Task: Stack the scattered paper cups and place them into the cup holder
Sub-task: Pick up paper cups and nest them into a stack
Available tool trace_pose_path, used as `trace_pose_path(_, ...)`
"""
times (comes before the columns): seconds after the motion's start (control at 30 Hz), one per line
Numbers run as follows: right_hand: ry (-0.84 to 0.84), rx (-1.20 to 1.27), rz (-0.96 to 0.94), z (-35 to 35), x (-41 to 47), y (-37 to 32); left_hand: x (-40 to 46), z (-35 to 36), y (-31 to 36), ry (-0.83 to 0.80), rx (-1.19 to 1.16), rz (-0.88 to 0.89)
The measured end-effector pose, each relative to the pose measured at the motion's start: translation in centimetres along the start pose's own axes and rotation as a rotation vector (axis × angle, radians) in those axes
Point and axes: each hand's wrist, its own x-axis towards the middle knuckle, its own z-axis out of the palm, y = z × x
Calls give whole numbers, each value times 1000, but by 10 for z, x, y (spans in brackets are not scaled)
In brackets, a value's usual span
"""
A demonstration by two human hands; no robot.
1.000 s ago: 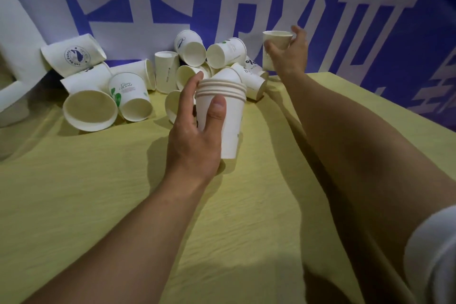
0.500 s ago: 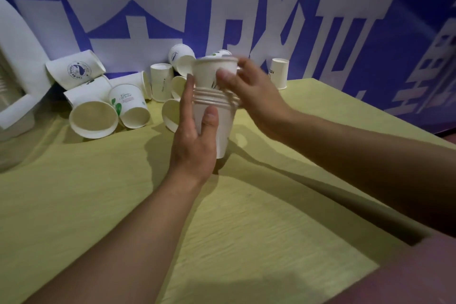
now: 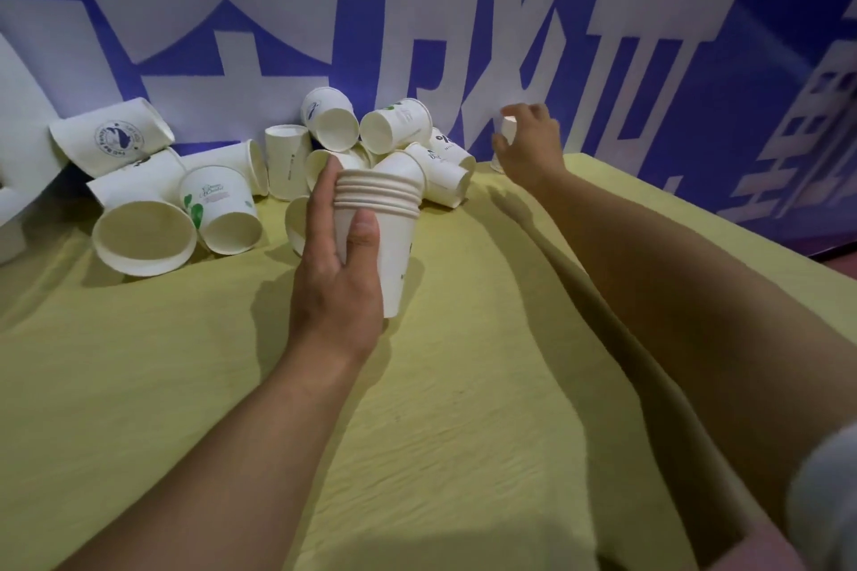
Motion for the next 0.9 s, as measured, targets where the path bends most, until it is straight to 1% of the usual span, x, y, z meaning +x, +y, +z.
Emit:
trace_pose_path(0.07, -3, -85, 42, 7, 15, 13, 0, 0, -1, -13, -18, -16)
trace_pose_path(0.13, -45, -186, 82, 13, 24, 24, 1, 0, -2, -12, -31, -17)
trace_pose_path(0.2, -85, -235, 110, 18, 29, 32, 2, 1, -3, -5, -37, -12)
trace_pose_path(0.27, -43, -188, 120, 19, 30, 34, 2, 1, -3, 1, -43, -16)
trace_pose_path(0.37, 79, -88, 80, 14, 27, 30, 3, 1, -2, 8, -49, -24)
trace_pose_path(0.5, 87, 54, 39, -8, 8, 22, 0, 0, 2, -6, -79, -15)
trace_pose_path(0.57, 140, 124, 19, -25, -6, 11, -1, 0, 4, -21, -88, -19)
trace_pose_path(0.63, 189, 231, 6, -42, -25, -7, -2, 0, 6, -41, -100, -21)
trace_pose_path(0.7, 195, 409, -3, -57, -48, -31, -3, 0, 8, -53, -113, -4)
trace_pose_path(0.77, 149, 686, -20, -71, -77, -57, -5, 0, 8, -71, -125, 17)
trace_pose_path(0.83, 66, 959, -52, -82, -106, -81, -7, -1, 10, -95, -121, 31)
trace_pose_path(0.9, -2, 1103, -92, -86, -132, -98, -7, -2, 10, -125, -113, 40)
